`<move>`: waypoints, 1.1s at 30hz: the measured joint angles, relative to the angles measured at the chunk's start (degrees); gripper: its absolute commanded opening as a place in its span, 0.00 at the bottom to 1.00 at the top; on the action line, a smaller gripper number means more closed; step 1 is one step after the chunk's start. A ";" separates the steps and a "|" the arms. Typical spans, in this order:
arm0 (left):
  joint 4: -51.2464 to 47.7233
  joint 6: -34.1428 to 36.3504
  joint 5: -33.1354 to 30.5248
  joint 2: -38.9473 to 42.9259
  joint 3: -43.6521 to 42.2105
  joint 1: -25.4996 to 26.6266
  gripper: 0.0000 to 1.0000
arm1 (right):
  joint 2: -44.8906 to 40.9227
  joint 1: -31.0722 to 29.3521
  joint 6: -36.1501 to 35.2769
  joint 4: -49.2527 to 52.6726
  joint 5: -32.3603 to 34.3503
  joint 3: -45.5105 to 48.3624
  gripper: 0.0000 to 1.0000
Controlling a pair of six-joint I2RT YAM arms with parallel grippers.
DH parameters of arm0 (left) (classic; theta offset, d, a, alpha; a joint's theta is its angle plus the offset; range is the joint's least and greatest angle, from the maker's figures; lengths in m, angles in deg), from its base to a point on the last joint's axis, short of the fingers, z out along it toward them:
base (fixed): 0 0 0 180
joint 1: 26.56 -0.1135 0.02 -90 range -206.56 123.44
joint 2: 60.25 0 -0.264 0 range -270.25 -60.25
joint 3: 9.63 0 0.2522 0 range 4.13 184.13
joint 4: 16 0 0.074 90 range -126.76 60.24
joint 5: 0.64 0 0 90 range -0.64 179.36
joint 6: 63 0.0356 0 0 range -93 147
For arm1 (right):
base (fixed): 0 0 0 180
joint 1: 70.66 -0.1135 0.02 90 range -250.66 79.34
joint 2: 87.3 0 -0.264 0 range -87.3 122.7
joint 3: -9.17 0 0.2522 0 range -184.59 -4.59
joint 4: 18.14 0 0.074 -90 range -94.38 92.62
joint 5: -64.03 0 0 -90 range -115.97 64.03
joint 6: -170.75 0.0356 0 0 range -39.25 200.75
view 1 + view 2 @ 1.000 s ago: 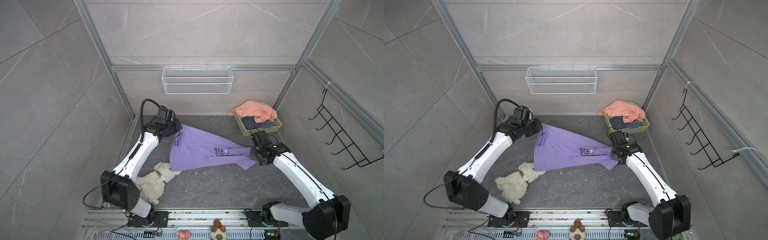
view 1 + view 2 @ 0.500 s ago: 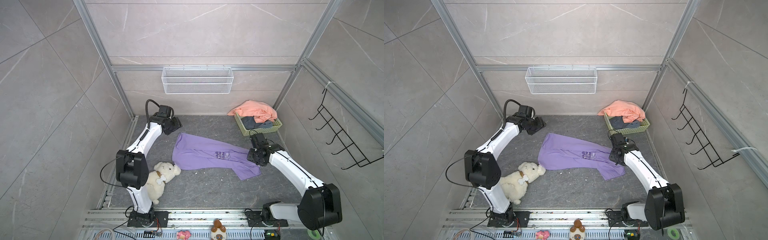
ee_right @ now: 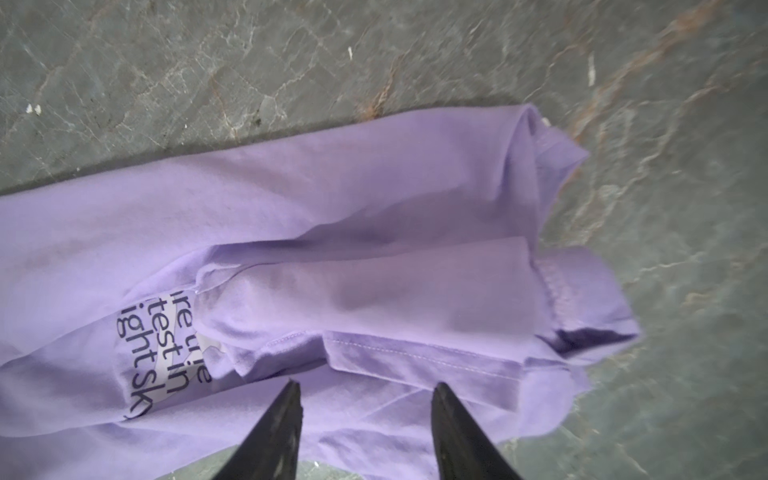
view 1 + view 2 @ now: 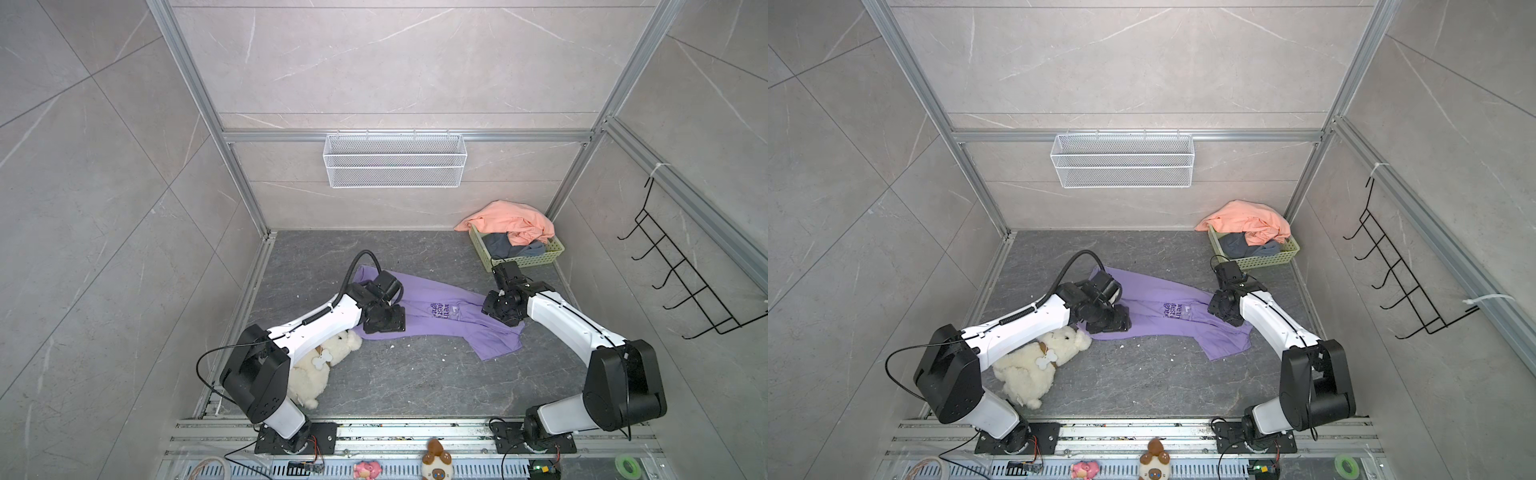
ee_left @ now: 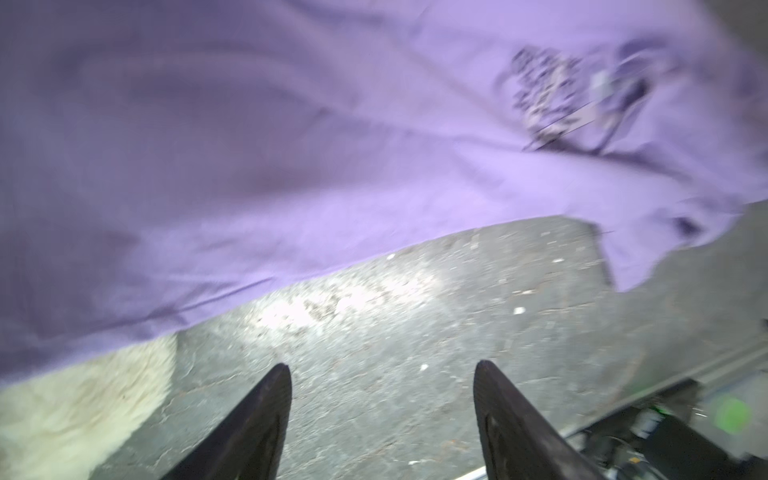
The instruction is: Fold and stack the t-shirts
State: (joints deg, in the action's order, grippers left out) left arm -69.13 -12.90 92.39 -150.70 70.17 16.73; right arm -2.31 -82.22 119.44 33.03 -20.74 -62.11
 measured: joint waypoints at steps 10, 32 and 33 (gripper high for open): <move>-0.66 -10.40 -6.27 2.84 -15.15 1.25 0.72 | 2.38 0.02 0.81 -1.79 -1.03 -0.24 0.52; -10.14 -17.20 -15.78 19.47 -27.28 -18.40 0.78 | 2.82 1.27 0.76 -2.14 -1.01 -0.24 0.53; -10.12 -16.39 -16.33 19.87 -27.26 -20.44 0.78 | 2.82 1.49 0.74 -2.12 -1.01 -0.26 0.53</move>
State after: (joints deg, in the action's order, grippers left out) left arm -79.25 -29.29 76.06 -130.83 42.92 -3.71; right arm 0.51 -80.73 120.19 30.91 -21.74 -62.37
